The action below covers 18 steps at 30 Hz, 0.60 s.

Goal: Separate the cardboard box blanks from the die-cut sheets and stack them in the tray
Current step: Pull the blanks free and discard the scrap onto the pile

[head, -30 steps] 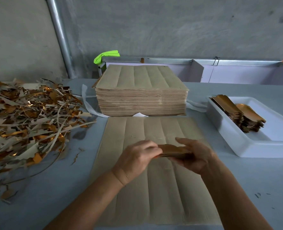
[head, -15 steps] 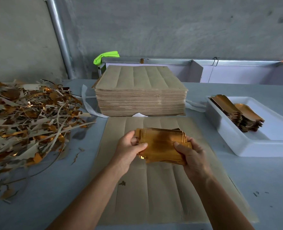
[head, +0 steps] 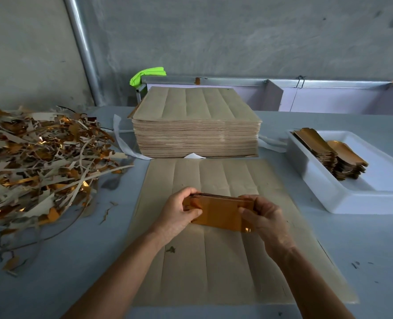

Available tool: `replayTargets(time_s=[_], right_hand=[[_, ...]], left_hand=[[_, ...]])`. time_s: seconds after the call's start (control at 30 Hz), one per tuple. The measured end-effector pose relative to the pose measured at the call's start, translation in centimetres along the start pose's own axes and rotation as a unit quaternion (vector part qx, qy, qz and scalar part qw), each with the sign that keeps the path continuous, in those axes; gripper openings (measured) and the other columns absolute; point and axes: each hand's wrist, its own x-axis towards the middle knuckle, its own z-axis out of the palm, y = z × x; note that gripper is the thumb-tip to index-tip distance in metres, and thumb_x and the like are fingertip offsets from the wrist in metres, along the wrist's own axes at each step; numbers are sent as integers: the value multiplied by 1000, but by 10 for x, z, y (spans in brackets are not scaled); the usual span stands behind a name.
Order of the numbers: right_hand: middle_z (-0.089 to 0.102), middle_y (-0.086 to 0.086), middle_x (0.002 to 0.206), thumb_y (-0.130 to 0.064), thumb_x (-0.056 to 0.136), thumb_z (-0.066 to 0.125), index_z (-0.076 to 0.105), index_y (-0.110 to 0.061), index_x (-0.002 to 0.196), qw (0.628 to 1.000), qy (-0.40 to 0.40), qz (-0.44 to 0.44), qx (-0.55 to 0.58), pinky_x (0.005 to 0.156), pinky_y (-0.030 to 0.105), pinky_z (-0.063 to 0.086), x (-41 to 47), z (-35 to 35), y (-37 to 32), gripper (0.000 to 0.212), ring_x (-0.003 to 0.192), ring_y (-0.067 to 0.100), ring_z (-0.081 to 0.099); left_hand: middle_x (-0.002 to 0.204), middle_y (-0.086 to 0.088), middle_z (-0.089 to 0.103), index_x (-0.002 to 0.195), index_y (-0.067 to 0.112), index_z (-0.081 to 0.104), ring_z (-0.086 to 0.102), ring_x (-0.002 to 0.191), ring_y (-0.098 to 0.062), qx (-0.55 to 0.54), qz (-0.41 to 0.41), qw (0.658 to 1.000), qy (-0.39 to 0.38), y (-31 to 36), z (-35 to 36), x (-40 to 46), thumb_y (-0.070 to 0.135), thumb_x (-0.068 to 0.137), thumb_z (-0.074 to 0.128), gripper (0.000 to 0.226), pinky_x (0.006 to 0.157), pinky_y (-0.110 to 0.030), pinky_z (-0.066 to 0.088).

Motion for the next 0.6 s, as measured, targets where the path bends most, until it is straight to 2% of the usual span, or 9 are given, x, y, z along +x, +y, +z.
replayTargets(time_s=[0.07,0.17,0.23,0.27,0.3,0.37,0.4,0.5,0.6], right_hand=[[69,-5,78,0,91,56,66,-19,85,1000,4,9,-4,55,20,54,0,3,2,22,72,8,65],[70,-5,73,-7,90,59,68,-20,79,1000,2,9,9,57,20,53,-1,8,5,19,68,6,64],[69,-4,71,-32,83,63,69,-23,74,999,16,9,31,55,19,49,-3,12,3,14,65,5,63],[67,-3,69,-43,80,62,69,-22,71,999,34,12,32,56,20,48,-4,14,4,24,65,6,61],[64,0,68,-49,81,61,68,-18,71,998,57,19,28,59,23,48,-3,17,4,33,66,10,59],[58,6,70,-48,89,58,63,-9,72,994,104,38,12,67,35,45,1,22,4,42,70,19,55],[58,7,72,-45,91,57,61,-8,74,992,121,46,5,69,38,44,3,25,3,41,72,21,54],[60,7,79,-38,94,52,61,-11,78,987,150,51,-8,71,37,45,6,33,2,33,78,21,56],[59,8,78,-30,99,43,62,-8,80,986,160,31,-21,64,31,43,4,38,1,34,75,19,54]], left_hand=[[106,3,60,95,42,51,61,93,-11,19,-4,1000,15,-4,4,0,8,85,66,38,77,-18,53],[103,-5,62,98,37,51,61,81,-7,0,4,999,42,-6,11,-2,2,85,64,40,72,-17,51],[102,-6,64,104,32,54,62,77,-4,-65,24,997,39,-8,16,-5,-3,81,66,43,70,-16,49],[105,-6,64,108,32,54,64,83,-6,-104,27,994,36,-8,19,-7,2,80,69,44,73,-18,50],[110,-3,63,112,35,55,64,91,-10,-128,22,991,41,-8,21,-9,16,78,72,43,78,-22,50],[109,8,61,106,40,59,58,99,-11,-134,1,987,89,-7,26,-9,54,70,67,40,81,-23,45],[99,10,62,97,37,62,57,94,-11,-142,-9,983,117,-6,28,-7,63,67,61,40,78,-23,43],[74,0,57,74,21,59,53,79,-20,-220,-46,961,160,-2,36,-1,55,71,60,34,74,-31,39],[79,0,59,74,23,59,53,82,-20,-244,-43,953,175,1,40,3,43,70,59,21,72,-29,39]])
